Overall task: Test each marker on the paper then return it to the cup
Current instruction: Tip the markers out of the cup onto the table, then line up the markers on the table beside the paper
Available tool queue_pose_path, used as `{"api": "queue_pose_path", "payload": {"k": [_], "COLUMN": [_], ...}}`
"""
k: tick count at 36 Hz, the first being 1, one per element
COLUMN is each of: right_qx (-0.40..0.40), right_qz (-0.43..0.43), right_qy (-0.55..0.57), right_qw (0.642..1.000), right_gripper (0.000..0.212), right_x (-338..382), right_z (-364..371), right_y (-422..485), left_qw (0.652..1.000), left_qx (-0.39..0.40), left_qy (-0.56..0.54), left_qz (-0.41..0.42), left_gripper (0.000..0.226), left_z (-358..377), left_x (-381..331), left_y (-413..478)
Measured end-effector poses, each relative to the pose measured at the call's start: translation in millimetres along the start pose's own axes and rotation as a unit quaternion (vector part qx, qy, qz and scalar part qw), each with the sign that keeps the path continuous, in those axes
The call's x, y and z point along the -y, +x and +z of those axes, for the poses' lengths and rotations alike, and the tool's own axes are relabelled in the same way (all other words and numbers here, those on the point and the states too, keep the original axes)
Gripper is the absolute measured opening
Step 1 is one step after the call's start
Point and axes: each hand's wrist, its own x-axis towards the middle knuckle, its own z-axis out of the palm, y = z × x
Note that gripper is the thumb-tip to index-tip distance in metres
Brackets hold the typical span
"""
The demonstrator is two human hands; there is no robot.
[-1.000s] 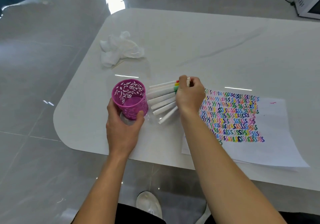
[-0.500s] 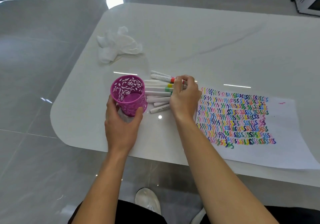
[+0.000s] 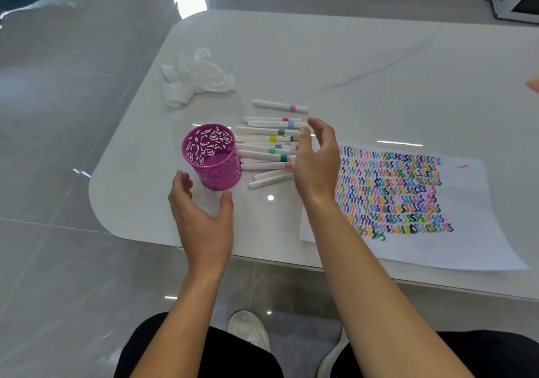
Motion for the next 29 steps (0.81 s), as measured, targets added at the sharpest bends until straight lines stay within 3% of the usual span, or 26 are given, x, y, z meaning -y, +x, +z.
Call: {"api": "queue_pose_path", "payload": {"k": [7, 14, 20, 29], "right_qx": [-0.035, -0.022, 0.001, 0.048], "right_qz": [-0.032, -0.074, -0.147, -0.178], "right_qy": [-0.014, -0.150, -0.282, -0.357], "right_qw": [0.999, 0.986, 0.948, 0.916], "right_gripper": [0.021, 0.018, 0.019, 0.022], "right_x": [-2, -36, -62, -84], "right_z": [-56, -116, -148, -163], "right_y": [-11, -34, -52, -61], "left_qw": [0.998, 0.973, 0.951, 0.925], "left_qx": [0.029, 0.119, 0.140, 0.148], "left_qy": [0.032, 0.093, 0.147, 0.232], "left_qz": [0.052, 0.175, 0.231, 0.263], "left_gripper": [0.050, 0.029, 0.038, 0.042], "left_z": [11, 28, 41, 54], "left_x": [-9, -14, -19, -24], "left_y": [-33, -44, -36, -27]}}
